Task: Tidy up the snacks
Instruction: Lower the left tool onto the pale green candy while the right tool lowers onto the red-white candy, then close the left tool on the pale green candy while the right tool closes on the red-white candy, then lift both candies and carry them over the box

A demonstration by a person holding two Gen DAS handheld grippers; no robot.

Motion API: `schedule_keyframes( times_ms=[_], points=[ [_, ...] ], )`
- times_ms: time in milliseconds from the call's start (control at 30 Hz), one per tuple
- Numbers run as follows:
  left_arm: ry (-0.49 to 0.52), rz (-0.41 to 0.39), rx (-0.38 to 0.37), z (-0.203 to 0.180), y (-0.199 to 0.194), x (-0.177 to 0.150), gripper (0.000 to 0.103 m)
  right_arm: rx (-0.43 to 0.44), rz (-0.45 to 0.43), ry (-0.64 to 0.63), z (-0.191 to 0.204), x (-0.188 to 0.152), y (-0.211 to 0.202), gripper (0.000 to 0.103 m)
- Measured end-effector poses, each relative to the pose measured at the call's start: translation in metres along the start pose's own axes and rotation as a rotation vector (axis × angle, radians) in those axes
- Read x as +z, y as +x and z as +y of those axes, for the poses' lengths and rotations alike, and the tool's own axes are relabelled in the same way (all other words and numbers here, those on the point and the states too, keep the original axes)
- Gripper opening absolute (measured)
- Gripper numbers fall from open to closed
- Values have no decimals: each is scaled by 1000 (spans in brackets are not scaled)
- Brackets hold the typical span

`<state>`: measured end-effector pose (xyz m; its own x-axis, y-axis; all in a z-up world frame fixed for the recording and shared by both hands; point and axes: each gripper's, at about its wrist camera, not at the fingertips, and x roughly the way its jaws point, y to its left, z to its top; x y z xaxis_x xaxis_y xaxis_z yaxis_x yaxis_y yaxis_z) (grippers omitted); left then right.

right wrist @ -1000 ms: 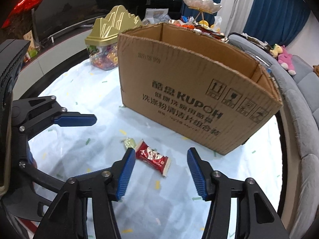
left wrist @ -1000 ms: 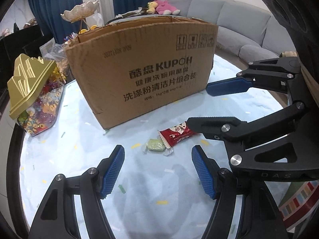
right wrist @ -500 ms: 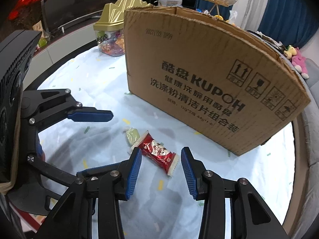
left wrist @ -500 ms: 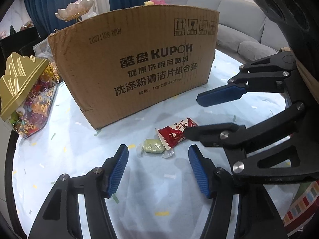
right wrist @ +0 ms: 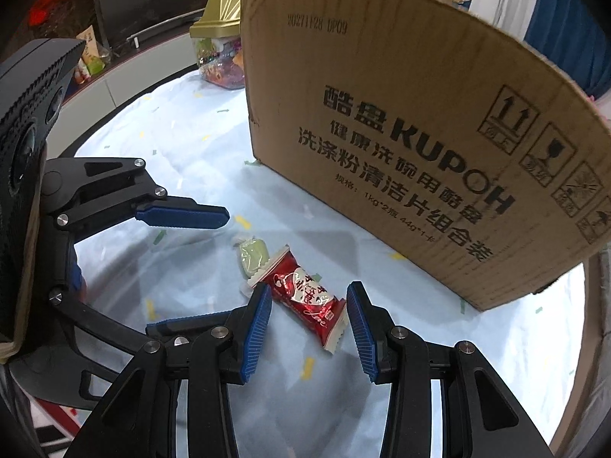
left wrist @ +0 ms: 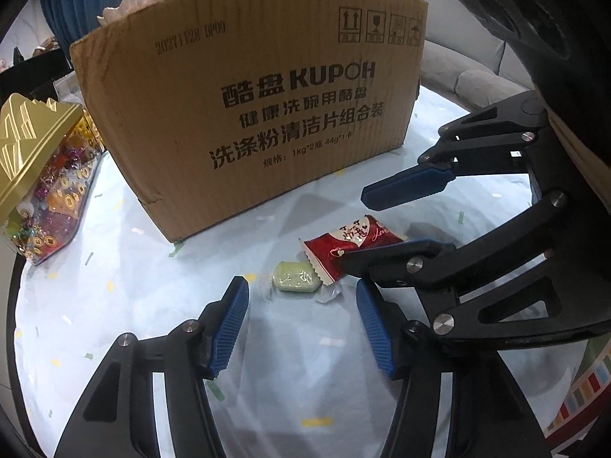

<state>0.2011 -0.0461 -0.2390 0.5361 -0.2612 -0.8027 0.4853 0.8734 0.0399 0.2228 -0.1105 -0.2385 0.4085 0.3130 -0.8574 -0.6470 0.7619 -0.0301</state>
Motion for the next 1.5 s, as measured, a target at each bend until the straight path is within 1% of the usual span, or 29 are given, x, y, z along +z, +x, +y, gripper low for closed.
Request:
schedule_keyframes(
  times_ms=[167,333,567,633,800,1000,1067,1167,1267,1500],
  points=[
    [-6,13,-2,3,7,0,57,11,9,-10,0,2,9,42],
    [-22,14,-14,9,11,0,57,32,12,5,-6,2,15,42],
    [-26,5,-21,9,15,1,58,47,27,17,-13,1,19,37],
    [-38,5,-28,10,15,0,58,55,27,23,-19,-2,17,36],
    [-44,-2,-31,10,17,3,57,51,15,32,-22,-3,17,32],
    [-38,-17,-35,8,19,4,46,35,-2,102,-31,-9,12,29],
    [-46,-22,-32,9,19,4,39,21,-7,122,-34,-12,11,29],
    [-61,-26,-30,12,19,4,34,6,-11,156,-39,-15,10,29],
    [-68,-30,-30,14,18,4,32,-2,-13,182,-42,-16,8,27],
    [-80,-31,-14,23,10,1,31,-27,-10,225,-40,-19,1,26]
  ],
)
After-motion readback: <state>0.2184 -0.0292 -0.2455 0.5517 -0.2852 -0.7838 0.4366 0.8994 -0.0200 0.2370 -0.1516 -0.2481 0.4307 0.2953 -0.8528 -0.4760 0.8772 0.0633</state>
